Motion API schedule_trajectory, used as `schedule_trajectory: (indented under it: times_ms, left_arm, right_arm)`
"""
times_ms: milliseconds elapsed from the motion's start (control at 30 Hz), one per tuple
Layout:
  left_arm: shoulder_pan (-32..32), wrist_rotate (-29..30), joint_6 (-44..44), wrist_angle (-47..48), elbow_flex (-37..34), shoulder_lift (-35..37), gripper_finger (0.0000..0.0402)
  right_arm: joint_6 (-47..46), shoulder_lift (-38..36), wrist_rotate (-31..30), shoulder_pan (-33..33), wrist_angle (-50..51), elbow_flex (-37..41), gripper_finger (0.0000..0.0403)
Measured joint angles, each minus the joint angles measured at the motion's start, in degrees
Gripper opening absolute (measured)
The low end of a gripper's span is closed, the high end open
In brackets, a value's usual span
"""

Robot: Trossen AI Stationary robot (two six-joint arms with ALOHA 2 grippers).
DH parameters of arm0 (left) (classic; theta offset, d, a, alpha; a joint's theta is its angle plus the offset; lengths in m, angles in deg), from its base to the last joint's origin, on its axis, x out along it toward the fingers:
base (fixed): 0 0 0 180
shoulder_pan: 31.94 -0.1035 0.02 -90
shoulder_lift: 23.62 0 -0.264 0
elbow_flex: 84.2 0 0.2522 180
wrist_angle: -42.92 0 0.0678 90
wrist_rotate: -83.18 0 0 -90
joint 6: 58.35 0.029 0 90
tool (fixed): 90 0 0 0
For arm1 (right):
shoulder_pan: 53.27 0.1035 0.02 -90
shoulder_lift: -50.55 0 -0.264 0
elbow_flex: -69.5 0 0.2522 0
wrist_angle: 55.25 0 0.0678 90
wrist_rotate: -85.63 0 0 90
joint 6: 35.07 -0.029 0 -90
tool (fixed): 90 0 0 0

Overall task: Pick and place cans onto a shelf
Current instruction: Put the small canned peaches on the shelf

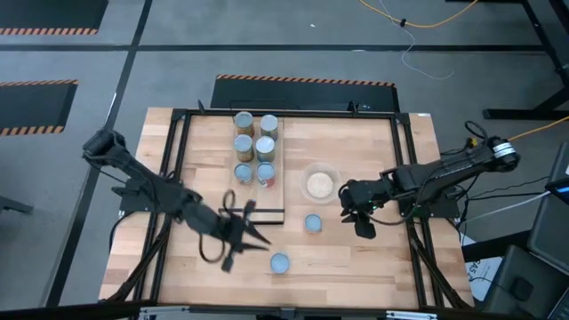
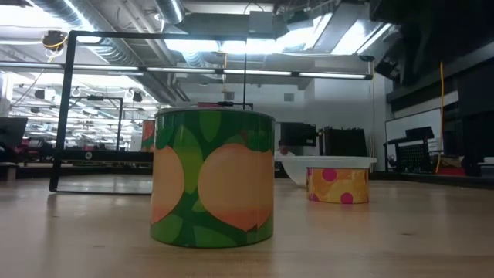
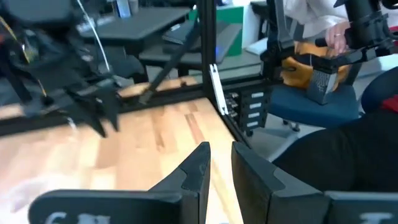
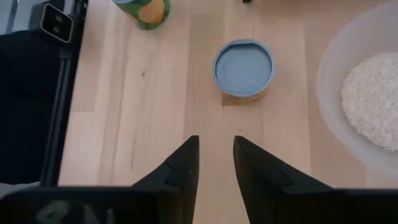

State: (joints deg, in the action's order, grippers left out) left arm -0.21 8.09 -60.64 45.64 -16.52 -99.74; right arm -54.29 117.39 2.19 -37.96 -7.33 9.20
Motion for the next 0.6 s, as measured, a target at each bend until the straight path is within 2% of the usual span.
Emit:
schedule_trajectory:
  times_ms: [267, 600]
  left_arm:
    - [6.7, 7.0, -6.6, 0.2, 9.9, -14.6, 0.0058]
    - [9.7, 9.5, -17.9, 5.3, 16.8, -27.4, 0.0058]
  right_arm:
    - [0.3, 0.2, 0.0, -0.1, -1.8, 2.8, 0.0103]
    - [0.4, 0.2, 0.0, -0.1, -3.3, 2.8, 0.0103]
